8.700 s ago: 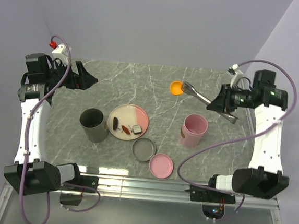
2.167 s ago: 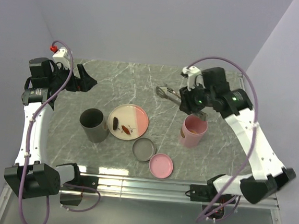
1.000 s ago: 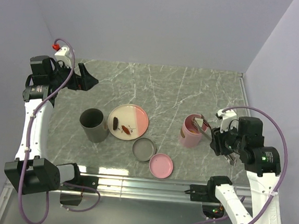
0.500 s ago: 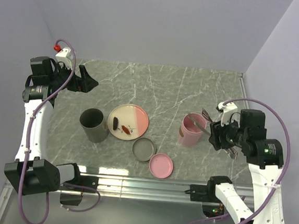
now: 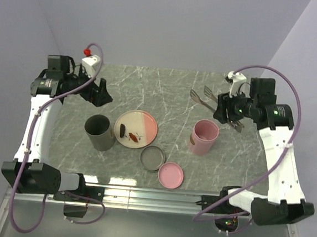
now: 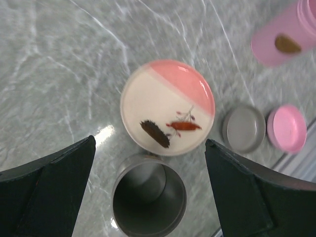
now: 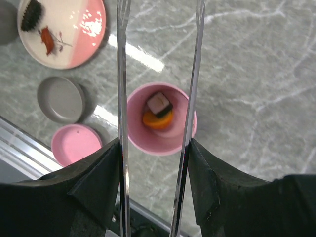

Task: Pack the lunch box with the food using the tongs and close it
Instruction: Pick up the fake food from the plate, then place the fake food in the packing box.

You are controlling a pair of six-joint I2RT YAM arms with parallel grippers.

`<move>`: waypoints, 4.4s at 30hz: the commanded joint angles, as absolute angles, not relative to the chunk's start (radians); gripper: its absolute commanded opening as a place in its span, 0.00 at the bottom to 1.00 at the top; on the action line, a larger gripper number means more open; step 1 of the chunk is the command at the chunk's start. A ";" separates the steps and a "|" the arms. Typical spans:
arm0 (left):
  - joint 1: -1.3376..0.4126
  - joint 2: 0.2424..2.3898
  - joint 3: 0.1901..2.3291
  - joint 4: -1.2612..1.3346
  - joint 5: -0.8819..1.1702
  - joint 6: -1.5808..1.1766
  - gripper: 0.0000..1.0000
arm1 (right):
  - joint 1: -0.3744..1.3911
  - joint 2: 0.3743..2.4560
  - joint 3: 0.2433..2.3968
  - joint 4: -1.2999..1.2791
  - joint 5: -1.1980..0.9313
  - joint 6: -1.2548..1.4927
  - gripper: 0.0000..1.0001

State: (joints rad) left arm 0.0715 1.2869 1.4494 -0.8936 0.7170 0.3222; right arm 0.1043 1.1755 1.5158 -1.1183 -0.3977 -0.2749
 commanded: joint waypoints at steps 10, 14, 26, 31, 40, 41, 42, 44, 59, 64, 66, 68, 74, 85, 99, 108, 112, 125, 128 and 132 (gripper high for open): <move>-0.037 1.278 1.456 -0.887 0.724 0.373 0.99 | 0.357 1.259 1.559 -0.962 -0.396 -0.170 0.58; -0.032 1.255 1.440 -0.812 0.726 0.241 0.99 | 0.494 1.345 1.575 -0.954 -0.350 -0.163 0.56; 0.173 1.226 1.396 -0.583 0.815 -0.091 0.99 | 0.794 1.584 1.572 -0.908 -0.247 -0.146 0.50; 0.175 1.210 1.370 -0.552 0.787 -0.103 0.99 | 0.853 1.655 1.586 -0.910 -0.238 -0.130 0.49; 0.175 1.203 1.362 -0.541 0.779 -0.104 0.99 | 0.923 1.746 1.603 -0.907 -0.178 -0.110 0.48; 0.175 1.203 1.361 -0.541 0.778 -0.104 0.99 | 0.923 1.749 1.603 -0.905 -0.167 -0.110 0.48; 0.175 1.200 1.361 -0.540 0.778 -0.104 0.99 | 0.926 1.750 1.603 -0.904 -0.160 -0.109 0.48; 0.175 1.200 1.356 -0.538 0.782 -0.103 0.99 | 0.930 1.755 1.603 -0.902 -0.141 -0.106 0.48; 0.175 1.198 1.345 -0.529 0.781 -0.101 0.99 | 0.940 1.822 1.626 -0.908 -0.132 -0.098 0.47; 0.173 1.193 1.344 -0.529 0.775 -0.098 0.99 | 0.942 1.821 1.623 -0.908 -0.135 -0.097 0.44; 0.175 1.195 1.344 -0.529 0.776 -0.098 0.99 | 0.942 1.821 1.634 -0.914 -0.133 -0.098 0.40; 0.176 1.196 1.347 -0.529 0.778 -0.100 0.99 | 0.942 1.815 1.640 -0.917 -0.129 -0.098 0.37; 0.175 1.203 1.359 -0.535 0.782 -0.097 0.99 | 0.940 1.747 1.626 -0.923 -0.112 -0.098 0.33; 0.176 1.212 1.350 -0.494 0.799 -0.169 0.99 | 0.908 1.603 1.736 -0.968 -0.110 -0.130 0.32; 0.256 1.232 1.365 -0.422 0.848 -0.281 0.99 | 0.916 1.748 2.095 -0.985 -0.305 -0.124 0.31; 0.270 1.232 1.350 -0.390 0.867 -0.311 0.99 | 0.976 1.815 2.092 -0.985 -0.334 -0.129 0.31; 0.272 1.229 1.319 -0.368 0.884 -0.321 1.00 | 1.002 1.850 2.106 -0.991 -0.313 -0.137 0.32; 0.275 1.230 1.339 -0.402 0.887 -0.281 0.99 | 1.045 1.898 2.135 -0.997 -0.249 -0.129 0.49; 0.273 1.229 1.339 -0.405 0.888 -0.278 0.99 | 1.045 1.894 2.143 -0.996 -0.235 -0.126 0.53; 0.273 1.229 1.348 -0.417 0.882 -0.270 0.99 | 1.042 1.859 2.135 -0.988 -0.195 -0.120 0.53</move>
State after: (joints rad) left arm 0.2699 1.2392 1.3201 -0.4301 0.8600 -0.2893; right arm 1.0370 1.9137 2.0949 -1.0142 -0.2417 -0.1268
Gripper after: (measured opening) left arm 0.994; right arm 0.536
